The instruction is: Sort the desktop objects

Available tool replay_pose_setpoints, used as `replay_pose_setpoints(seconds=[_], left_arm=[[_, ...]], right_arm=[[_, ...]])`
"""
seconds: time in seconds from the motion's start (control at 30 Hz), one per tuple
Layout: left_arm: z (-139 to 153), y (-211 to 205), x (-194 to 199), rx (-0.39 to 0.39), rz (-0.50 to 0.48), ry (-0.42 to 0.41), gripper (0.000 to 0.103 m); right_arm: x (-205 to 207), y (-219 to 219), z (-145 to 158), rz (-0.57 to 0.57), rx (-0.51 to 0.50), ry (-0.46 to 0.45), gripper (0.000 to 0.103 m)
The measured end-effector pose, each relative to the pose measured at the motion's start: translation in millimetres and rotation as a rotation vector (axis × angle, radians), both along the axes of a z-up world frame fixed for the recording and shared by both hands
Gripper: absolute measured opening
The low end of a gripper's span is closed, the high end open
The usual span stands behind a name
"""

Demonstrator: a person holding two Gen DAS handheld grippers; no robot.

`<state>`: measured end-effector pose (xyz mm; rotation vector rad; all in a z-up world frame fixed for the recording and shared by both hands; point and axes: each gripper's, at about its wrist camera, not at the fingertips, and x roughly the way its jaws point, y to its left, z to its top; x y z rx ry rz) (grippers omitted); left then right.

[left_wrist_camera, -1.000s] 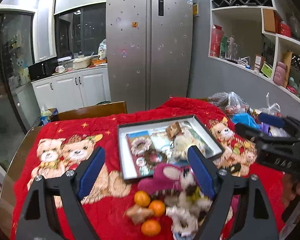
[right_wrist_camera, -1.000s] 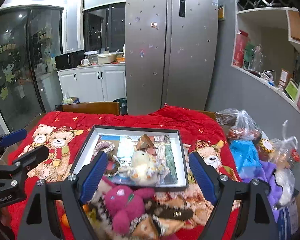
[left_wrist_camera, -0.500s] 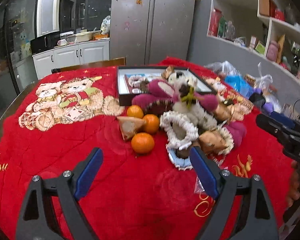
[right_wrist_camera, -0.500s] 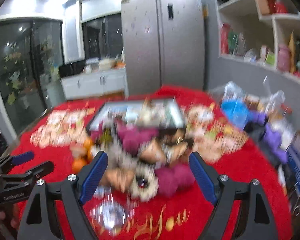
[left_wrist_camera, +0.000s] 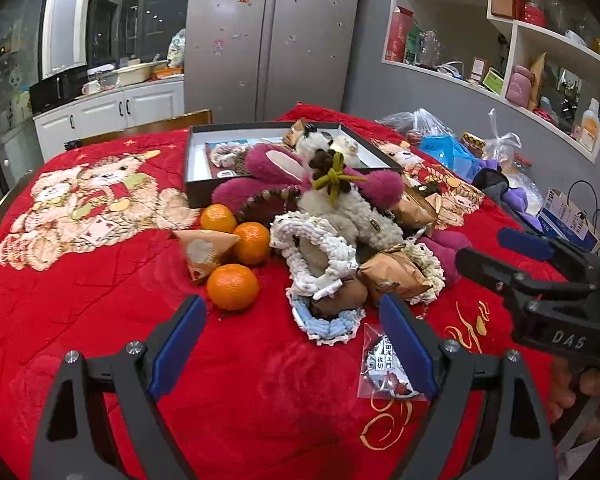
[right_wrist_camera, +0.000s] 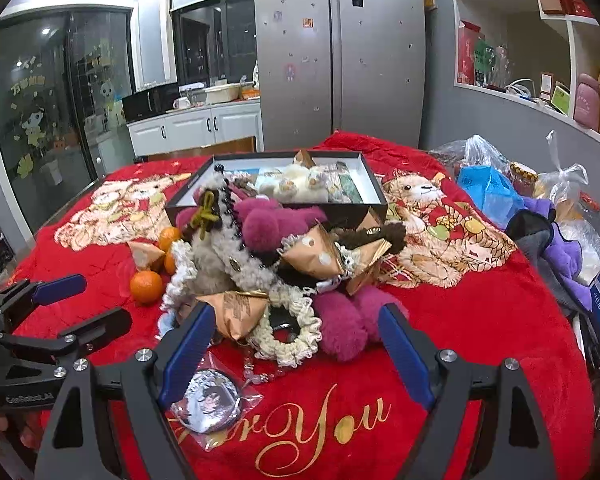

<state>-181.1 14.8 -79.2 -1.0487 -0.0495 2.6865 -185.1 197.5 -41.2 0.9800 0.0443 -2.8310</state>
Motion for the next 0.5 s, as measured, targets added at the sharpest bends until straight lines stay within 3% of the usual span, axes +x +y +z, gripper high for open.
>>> replay_pose_setpoints(seconds=[0.5], left_arm=[[-30,16,-44,-0.032,-0.005,-0.083,0.089]], right_arm=[[-33,9,-37,0.008,-0.035,-0.11,0.086]])
